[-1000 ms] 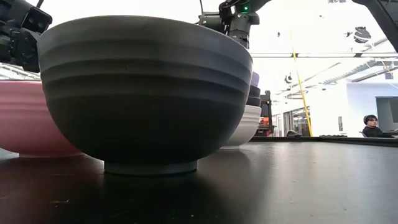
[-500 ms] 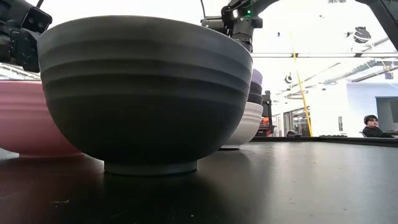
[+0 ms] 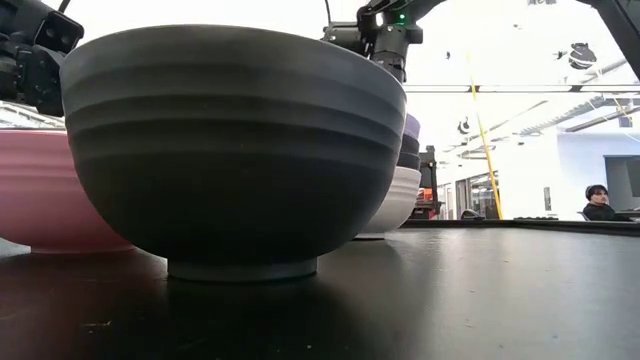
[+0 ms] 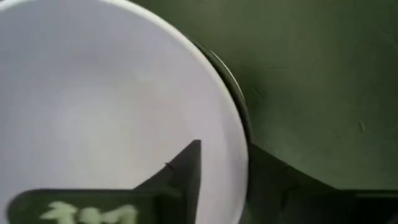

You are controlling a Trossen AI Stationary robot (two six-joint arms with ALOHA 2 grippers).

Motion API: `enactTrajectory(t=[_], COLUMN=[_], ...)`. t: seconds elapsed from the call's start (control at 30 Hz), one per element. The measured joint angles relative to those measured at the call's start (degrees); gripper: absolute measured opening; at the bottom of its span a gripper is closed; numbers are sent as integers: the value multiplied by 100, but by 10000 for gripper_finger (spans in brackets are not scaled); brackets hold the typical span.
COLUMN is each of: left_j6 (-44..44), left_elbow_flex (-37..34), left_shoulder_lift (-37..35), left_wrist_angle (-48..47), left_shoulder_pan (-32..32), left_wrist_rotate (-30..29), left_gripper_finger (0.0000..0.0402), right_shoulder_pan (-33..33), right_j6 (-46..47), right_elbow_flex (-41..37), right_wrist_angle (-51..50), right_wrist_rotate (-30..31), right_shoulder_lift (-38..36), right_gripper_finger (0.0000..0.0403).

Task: Nest bowls inside each other
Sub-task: Stack the purple bowl on top of the black bowl

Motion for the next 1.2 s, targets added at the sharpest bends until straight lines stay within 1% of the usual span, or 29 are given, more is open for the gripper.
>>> enactTrajectory(t=[0.17,0.37,0.57,0.9,1.2], left_j6=[1,-44,-49,-87,-131], left_elbow_flex=[0,0,0,0,0], left_shoulder_lift=[-1,-1,0,4,188], left_wrist_angle=[0,-2,-7,-7,-9], left_shoulder_pan=[0,2,0,0,0], left_wrist_rotate=[2,35,81,81,98], left_gripper_finger=[129,129,129,129,129], right_shoulder_pan=[37,38,37,70,31], right_j6=[49,70,202,233,234], right_elbow_flex=[0,2,4,7,7], right_wrist_angle=[56,117,181,428,457], right_wrist_rotate=[-27,-56,-65,-30,31], right_shoulder_lift=[-11,-14,-31,-288,-306], right_gripper_finger=[145,165,166,165,165])
